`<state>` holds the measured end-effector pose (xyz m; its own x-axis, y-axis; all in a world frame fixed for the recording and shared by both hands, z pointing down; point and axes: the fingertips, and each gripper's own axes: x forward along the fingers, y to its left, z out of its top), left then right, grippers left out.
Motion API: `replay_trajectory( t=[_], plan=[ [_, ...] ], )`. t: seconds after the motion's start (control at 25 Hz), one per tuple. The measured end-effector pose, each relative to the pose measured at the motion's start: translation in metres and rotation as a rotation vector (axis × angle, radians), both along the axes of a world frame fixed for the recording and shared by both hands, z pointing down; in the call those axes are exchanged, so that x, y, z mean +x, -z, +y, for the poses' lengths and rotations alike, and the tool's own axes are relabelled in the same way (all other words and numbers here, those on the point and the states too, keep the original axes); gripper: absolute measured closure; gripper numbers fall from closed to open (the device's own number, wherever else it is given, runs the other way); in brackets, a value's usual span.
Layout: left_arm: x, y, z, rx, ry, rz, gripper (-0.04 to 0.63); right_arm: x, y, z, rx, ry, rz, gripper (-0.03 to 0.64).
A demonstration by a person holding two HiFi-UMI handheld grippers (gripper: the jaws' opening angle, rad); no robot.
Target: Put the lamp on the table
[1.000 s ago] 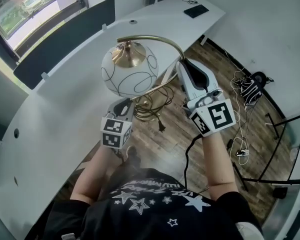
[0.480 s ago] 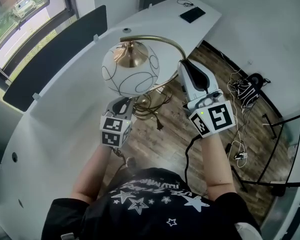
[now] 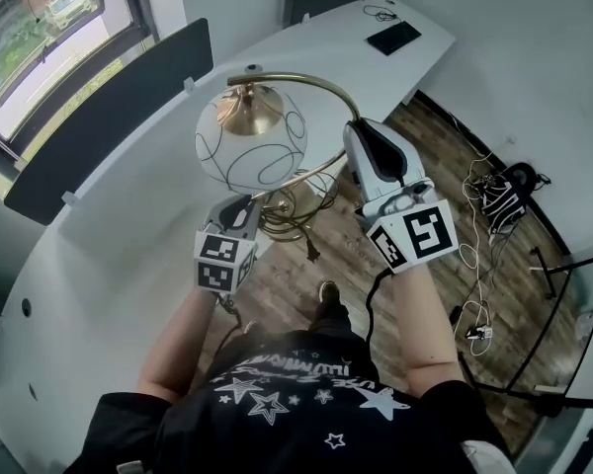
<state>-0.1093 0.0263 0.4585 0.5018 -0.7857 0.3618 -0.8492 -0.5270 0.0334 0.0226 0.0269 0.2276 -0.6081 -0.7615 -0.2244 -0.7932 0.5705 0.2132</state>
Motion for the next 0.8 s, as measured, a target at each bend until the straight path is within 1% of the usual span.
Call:
replay_trajectory(
  t=[0.2,0.36,0.52,0.64,0.8],
  plan=[
    [0.021,-0.001,-0.029,-0.012,0.115,-0.013,0.541,0.021,-0.002,-0.045,0.007,0.119,-0.012,0.583],
    [0.054,0.003,-0.057,-0.018,0.203,-0.017,0.543,0.052,0.003,-0.084,0.016,0.208,-0.011,0.583],
    [0.083,0.010,-0.093,-0.040,0.271,-0.034,0.542,0.081,0.008,-0.135,-0.009,0.286,-0.029,0.583],
    [0.087,0.008,-0.109,-0.036,0.307,-0.046,0.543,0.087,0.004,-0.157,-0.018,0.332,-0.045,0.583],
    [0.085,0.001,-0.111,-0.031,0.362,-0.049,0.543,0.083,-0.004,-0.165,-0.025,0.386,-0.052,0.583]
  ],
)
